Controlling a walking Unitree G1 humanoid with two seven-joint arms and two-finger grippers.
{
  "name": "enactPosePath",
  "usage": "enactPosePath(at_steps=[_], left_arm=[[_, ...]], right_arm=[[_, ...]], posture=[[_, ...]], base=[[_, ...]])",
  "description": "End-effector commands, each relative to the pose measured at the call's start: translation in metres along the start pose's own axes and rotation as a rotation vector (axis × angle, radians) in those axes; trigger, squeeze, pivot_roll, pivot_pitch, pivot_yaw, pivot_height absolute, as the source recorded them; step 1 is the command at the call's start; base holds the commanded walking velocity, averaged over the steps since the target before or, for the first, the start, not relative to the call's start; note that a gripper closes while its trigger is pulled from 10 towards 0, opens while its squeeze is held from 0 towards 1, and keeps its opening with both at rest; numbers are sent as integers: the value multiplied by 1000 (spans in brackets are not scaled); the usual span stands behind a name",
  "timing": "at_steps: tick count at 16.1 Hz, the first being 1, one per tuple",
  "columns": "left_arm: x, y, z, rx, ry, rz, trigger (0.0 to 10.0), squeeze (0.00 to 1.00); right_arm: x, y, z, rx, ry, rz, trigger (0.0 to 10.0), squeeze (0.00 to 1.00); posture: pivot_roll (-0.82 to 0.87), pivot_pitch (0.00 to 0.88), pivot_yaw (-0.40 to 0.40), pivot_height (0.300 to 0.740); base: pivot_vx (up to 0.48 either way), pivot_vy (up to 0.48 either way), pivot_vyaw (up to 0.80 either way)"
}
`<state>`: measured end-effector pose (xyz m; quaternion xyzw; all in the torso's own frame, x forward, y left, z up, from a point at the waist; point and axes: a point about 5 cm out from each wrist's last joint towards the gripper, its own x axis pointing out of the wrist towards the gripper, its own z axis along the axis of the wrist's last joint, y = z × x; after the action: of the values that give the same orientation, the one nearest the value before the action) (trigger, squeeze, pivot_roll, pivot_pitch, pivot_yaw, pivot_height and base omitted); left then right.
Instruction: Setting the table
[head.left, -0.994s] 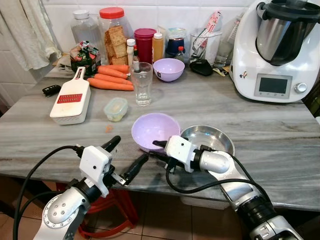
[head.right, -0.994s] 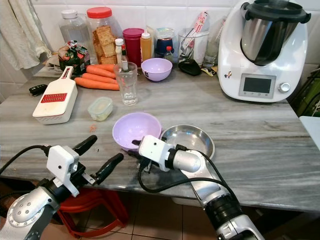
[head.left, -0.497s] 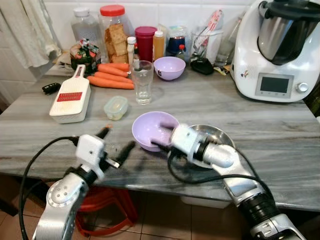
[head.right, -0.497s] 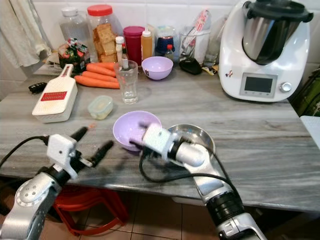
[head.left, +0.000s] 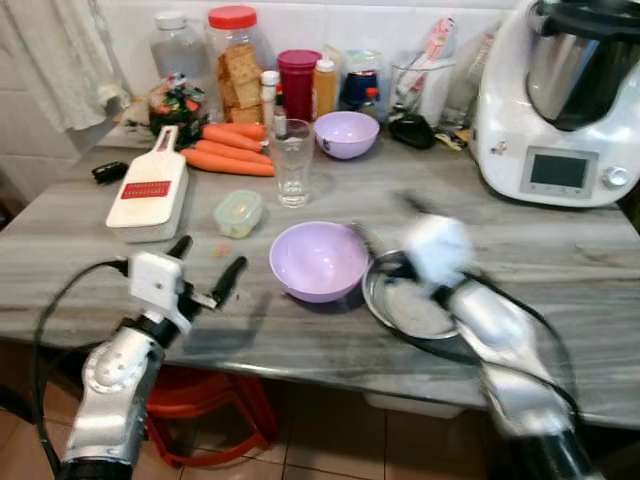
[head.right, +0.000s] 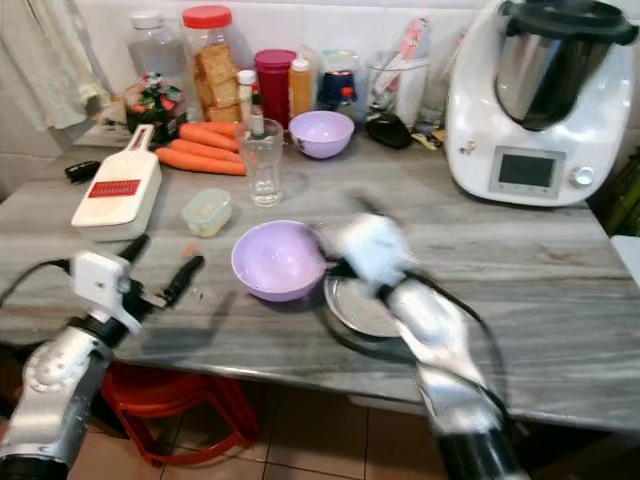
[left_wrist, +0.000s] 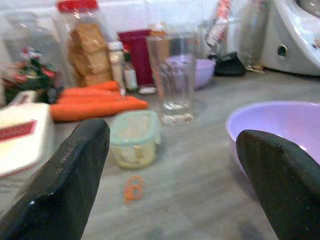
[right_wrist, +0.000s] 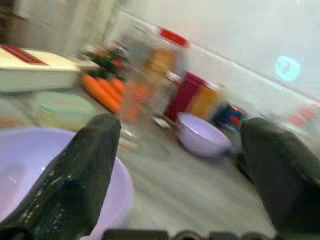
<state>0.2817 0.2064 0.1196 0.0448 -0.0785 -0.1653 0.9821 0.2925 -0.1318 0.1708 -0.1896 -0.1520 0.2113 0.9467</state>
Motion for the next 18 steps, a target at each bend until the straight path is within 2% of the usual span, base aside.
enactPosePath(at_steps=[1,2,4,5,7,9,10,11,12,13,14,15,16,18], left_arm=[[0,2,11,18,-45,19,10000,0],[-1,-1,11,28,-55,36,10000,0],[-1,-12,11,33,-58,60,10000,0],[-1,-15,10,29,-53,64,10000,0],[-7,-36,4,29,-32,8,10000,0],[-12,-45,3,33,-20,-33,10000,0],[-17,-48,2,22,-8,-59,10000,0],[-19,-48,1,24,-1,-67,10000,0],[-21,-49,1,27,5,-71,10000,0],[-23,-50,0,24,14,-78,10000,0],[-24,-51,-1,22,18,-80,10000,0],[-25,-52,-1,18,25,-82,10000,0],[-26,-54,-1,15,30,-87,10000,0],[-27,-55,0,1,35,-101,10000,0]], right_arm=[[-12,-9,3,-22,24,-116,10000,902],[-25,-11,-3,-20,80,-194,10000,898],[-37,-8,-13,12,164,-260,10000,875],[-39,-7,-15,14,186,-274,10000,875],[-44,-4,-25,88,288,-335,10000,847],[-45,-5,-33,169,363,-365,10000,827],[-44,-5,-40,179,411,-347,10000,725],[-43,-4,-43,189,433,-322,10000,702],[-40,-4,-44,202,442,-306,10000,600],[-33,-4,-47,204,457,-243,10000,243],[-29,-5,-48,210,459,-226,10000,216],[-26,-5,-49,212,473,-201,10000,137],[-24,-5,-52,226,503,-183,10000,0],[-21,-3,-56,242,550,-128,10000,0]], posture=[[-16,0,19,740],[-16,0,19,740],[-27,0,28,740],[-27,0,28,740],[-29,0,33,740],[-28,0,30,740],[-24,0,26,740],[-24,0,26,740],[-21,0,22,740],[-19,0,21,740],[-19,0,21,740],[-19,0,20,740],[-17,0,19,740],[-15,0,13,740]], base=[[0,0,0],[0,0,0],[0,0,0],[0,0,0],[0,0,0],[0,0,0],[0,0,0],[0,0,0],[0,0,0],[0,0,0],[0,0,0],[0,0,0],[0,0,0],[0,0,0]])
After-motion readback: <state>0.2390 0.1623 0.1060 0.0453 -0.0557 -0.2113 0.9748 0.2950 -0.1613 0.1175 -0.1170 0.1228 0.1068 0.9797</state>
